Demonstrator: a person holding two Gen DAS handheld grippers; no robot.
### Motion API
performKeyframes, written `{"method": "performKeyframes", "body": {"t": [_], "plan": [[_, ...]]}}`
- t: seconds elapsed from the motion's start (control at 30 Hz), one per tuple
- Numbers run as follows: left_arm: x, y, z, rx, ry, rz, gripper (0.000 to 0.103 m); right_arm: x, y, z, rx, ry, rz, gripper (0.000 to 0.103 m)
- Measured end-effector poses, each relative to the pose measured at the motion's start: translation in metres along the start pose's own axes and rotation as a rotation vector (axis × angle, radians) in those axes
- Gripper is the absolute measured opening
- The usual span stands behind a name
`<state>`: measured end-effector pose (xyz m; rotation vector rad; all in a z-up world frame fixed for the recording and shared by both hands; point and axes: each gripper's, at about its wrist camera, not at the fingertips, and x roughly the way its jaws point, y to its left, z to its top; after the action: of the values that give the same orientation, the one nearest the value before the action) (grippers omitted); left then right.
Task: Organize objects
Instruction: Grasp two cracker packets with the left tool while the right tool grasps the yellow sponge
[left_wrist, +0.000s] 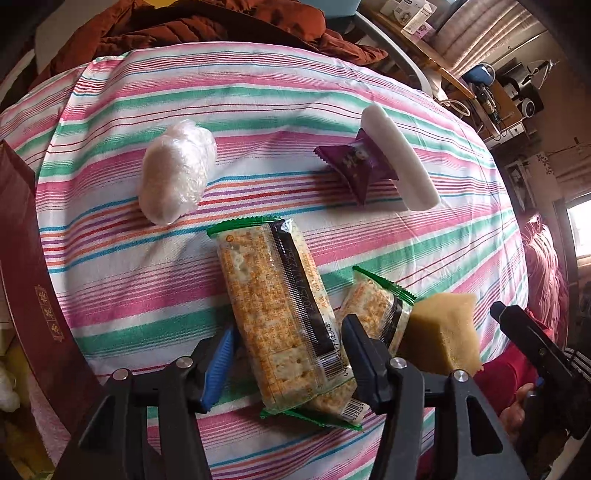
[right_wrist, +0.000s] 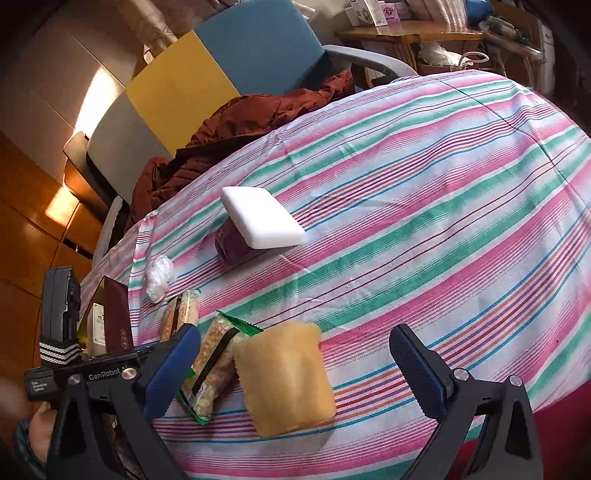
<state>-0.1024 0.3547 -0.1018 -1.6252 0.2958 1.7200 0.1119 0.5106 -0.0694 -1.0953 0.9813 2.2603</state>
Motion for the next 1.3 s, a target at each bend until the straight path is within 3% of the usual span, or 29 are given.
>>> {"method": "performKeyframes", "body": {"t": [0.07, 0.2, 0.37, 0.47, 0.6, 0.7, 0.8, 0.87, 1.03, 1.13, 1.2, 1.3], "plan": [[-0.005, 0.002, -0.001, -0.013, -0.004, 0.024, 0.064, 0.001, -0.002, -0.001, 0.002, 0.002, -0.01, 0.103], [-0.012, 0.007, 0.0, -0.076, -0.019, 0.002, 0.067, 0.002, -0.005, 0.001, 0.017, 0.008, -0.018, 0.103], [-0.001, 0.011, -0.003, -0.135, 0.015, 0.008, 0.067, 0.003, -0.005, 0.001, 0.014, 0.015, -0.019, 0.103], [0.002, 0.013, -0.008, -0.154, -0.027, 0.003, 0.066, 0.003, -0.003, 0.0, 0.008, 0.016, -0.018, 0.103], [0.003, 0.011, -0.012, -0.097, -0.048, 0.027, 0.058, 0.003, 0.005, -0.003, -0.036, 0.027, 0.005, 0.103], [0.003, 0.008, -0.017, -0.055, -0.065, 0.06, 0.054, 0.009, 0.019, -0.011, -0.12, 0.066, -0.028, 0.101], [0.003, 0.007, -0.02, -0.04, -0.083, 0.071, 0.052, 0.019, 0.029, -0.02, -0.21, 0.107, -0.105, 0.089], [0.003, 0.005, -0.023, -0.02, -0.096, 0.088, 0.05, 0.026, 0.031, -0.024, -0.239, 0.137, -0.152, 0.074], [-0.002, 0.001, -0.035, 0.01, -0.149, 0.095, 0.049, 0.021, 0.029, -0.024, -0.247, 0.119, -0.117, 0.054], [-0.008, -0.003, -0.048, 0.045, -0.179, 0.083, 0.048, 0.012, 0.028, -0.02, -0.234, 0.059, -0.1, 0.042], [-0.02, 0.001, -0.06, 0.063, -0.19, 0.077, 0.048, 0.009, 0.026, -0.017, -0.223, 0.04, -0.102, 0.041], [-0.021, -0.003, -0.063, 0.079, -0.206, 0.083, 0.048, 0.017, 0.03, -0.019, -0.241, 0.077, -0.098, 0.041]]}}
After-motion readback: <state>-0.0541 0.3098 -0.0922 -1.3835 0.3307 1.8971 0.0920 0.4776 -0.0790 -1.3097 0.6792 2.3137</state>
